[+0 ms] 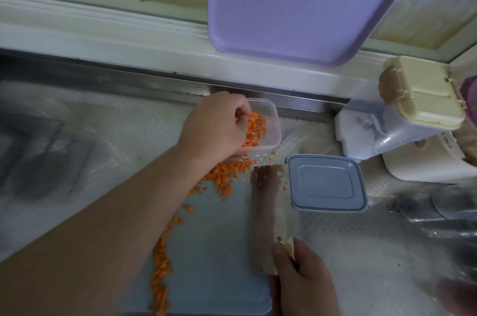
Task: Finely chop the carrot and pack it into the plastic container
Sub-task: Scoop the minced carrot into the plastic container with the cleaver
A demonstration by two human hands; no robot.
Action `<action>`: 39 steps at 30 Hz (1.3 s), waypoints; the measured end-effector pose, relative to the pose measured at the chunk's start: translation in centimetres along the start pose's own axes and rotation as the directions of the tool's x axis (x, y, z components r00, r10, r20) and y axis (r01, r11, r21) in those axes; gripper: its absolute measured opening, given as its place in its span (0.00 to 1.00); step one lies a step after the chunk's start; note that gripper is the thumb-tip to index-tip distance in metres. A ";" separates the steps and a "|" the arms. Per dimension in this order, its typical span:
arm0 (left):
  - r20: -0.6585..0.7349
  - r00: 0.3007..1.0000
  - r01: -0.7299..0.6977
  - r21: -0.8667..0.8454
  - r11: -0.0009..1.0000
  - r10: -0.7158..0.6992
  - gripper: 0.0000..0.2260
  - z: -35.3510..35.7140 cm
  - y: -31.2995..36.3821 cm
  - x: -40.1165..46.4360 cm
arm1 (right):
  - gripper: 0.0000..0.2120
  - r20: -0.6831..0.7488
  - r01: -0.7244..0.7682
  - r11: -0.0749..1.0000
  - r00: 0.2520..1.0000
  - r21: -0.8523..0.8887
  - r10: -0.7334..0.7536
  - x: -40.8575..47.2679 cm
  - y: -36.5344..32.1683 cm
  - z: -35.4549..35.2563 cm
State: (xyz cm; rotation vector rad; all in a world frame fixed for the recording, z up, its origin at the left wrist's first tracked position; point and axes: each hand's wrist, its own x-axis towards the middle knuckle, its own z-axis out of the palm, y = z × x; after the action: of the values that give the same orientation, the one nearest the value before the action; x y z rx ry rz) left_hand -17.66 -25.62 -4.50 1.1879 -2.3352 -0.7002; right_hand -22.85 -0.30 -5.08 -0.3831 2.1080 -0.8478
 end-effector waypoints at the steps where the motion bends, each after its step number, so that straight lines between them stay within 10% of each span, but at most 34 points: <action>1: -0.017 1.000 -0.001 -0.004 1.000 0.001 0.07 -0.2 -0.2 -0.2 | 0.10 0.003 -0.003 1.000 1.000 0.016 0.003 -0.2 -0.1 0.0; 17: -0.077 0.993 0.093 -0.013 0.996 -0.094 0.09 -2.0 -6.0 -15.0 | 0.12 -0.067 -0.010 0.991 0.998 -0.130 0.002 0.4 0.0 -1.0; 39: -0.011 0.978 0.206 -0.082 0.975 -0.207 0.21 3.1 -3.6 -13.0 | 0.13 0.291 -0.097 0.989 0.949 -0.109 0.125 1.3 -4.2 5.6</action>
State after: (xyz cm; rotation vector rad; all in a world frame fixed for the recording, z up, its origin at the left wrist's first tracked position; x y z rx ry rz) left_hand -10.11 -15.92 -10.97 1.4076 -2.1652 -0.8408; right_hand -19.34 -6.50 -5.47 -0.4096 1.8729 -0.5866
